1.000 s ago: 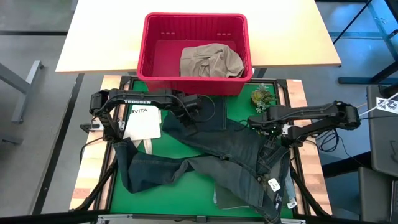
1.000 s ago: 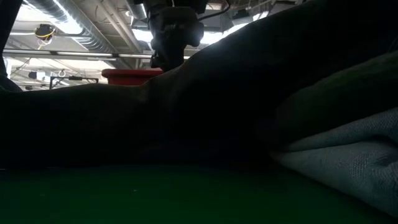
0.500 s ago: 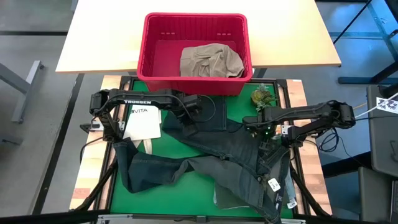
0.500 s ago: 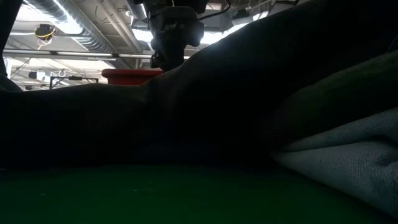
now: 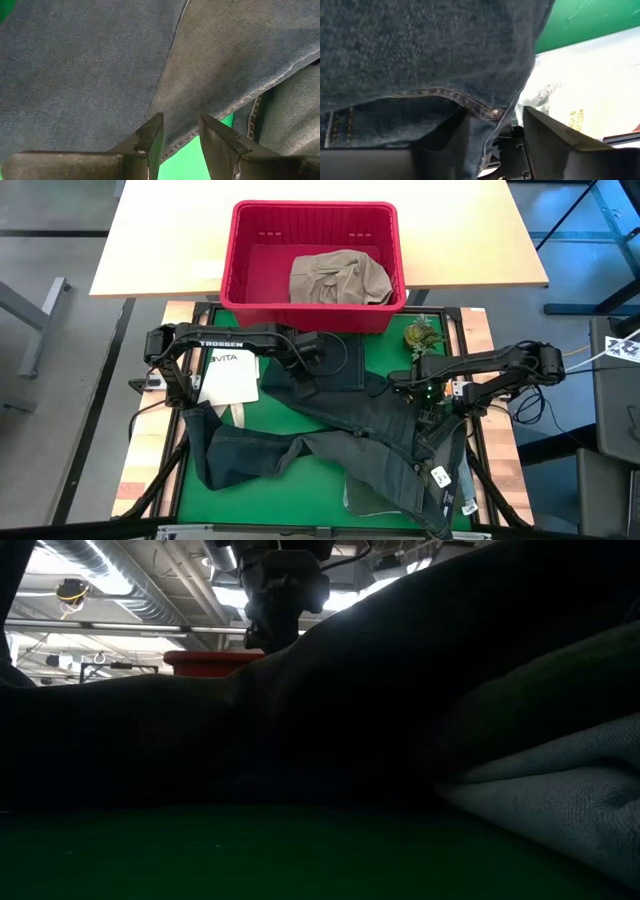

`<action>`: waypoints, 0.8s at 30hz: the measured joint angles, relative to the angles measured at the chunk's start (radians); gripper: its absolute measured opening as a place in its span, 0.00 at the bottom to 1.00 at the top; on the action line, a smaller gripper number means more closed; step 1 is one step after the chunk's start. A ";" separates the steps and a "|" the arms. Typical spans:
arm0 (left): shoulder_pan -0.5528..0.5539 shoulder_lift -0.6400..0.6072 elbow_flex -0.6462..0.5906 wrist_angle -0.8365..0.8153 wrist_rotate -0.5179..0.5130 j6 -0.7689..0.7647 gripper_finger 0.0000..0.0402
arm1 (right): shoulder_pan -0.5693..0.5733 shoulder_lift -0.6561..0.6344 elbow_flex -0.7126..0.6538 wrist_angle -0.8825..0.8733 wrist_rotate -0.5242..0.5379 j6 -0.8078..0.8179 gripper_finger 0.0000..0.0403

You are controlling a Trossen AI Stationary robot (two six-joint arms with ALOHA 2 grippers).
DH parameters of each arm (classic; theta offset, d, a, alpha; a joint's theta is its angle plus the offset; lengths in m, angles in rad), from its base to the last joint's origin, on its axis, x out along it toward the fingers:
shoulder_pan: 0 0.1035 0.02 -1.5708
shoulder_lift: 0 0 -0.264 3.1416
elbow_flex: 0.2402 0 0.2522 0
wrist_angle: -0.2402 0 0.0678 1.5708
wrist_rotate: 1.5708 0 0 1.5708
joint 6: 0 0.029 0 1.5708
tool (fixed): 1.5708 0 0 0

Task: Fold Laundry from Bin
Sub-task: Remove the dark blue jean from the red bin

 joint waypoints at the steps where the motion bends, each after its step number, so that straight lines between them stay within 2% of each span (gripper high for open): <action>1: 0.000 0.000 0.000 0.000 0.000 0.000 0.29 | 0.000 0.000 0.000 0.001 0.000 -0.002 0.40; 8: 0.000 0.000 0.002 -0.001 0.000 -0.001 0.29 | 0.000 0.000 0.000 0.022 -0.052 -0.046 0.05; 10: 0.002 0.000 0.008 -0.001 0.001 0.000 0.29 | 0.000 0.000 0.008 0.016 -0.048 -0.047 0.04; 14: 0.006 0.000 0.035 -0.004 0.000 0.002 0.29 | 0.000 0.000 0.062 -0.013 -0.033 -0.046 0.09; 20: 0.006 -0.016 0.087 -0.017 -0.004 0.027 0.29 | 0.000 0.000 0.201 -0.061 0.135 -0.067 0.02; 24: 0.006 -0.016 0.130 -0.037 -0.007 0.027 0.29 | -0.008 0.000 0.293 -0.063 0.184 -0.074 0.05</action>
